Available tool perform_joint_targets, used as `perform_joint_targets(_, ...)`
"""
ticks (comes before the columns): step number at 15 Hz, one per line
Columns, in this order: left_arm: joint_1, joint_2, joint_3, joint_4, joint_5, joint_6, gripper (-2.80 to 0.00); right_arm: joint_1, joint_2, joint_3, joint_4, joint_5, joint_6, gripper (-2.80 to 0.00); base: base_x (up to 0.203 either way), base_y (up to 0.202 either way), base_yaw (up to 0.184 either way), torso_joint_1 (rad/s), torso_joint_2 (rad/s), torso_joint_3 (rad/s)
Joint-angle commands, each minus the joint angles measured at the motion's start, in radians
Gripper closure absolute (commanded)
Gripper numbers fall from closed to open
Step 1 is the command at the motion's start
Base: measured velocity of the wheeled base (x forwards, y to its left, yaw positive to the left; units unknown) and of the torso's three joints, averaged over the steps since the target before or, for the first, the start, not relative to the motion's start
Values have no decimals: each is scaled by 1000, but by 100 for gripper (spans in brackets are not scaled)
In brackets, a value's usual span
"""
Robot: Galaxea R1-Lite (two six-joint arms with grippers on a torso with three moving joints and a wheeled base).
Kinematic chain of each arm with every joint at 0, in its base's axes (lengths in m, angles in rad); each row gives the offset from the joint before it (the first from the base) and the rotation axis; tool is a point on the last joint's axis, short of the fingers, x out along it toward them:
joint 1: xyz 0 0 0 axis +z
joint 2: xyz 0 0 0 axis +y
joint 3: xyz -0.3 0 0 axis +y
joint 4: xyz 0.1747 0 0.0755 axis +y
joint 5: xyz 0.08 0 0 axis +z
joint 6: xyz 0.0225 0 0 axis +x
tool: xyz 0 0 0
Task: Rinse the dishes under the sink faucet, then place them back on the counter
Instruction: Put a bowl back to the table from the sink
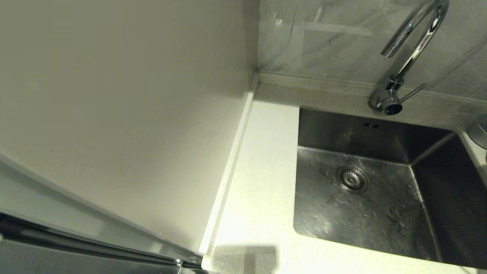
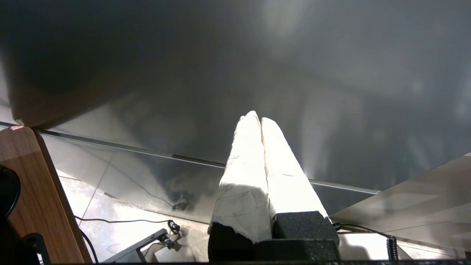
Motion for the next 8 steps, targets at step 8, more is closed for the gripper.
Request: perform_joint_targets(8, 0, 0, 3, 0, 0, 0, 0, 344, -489, 60, -57, 12, -14, -280, 0, 0, 0, 0, 0, 0)
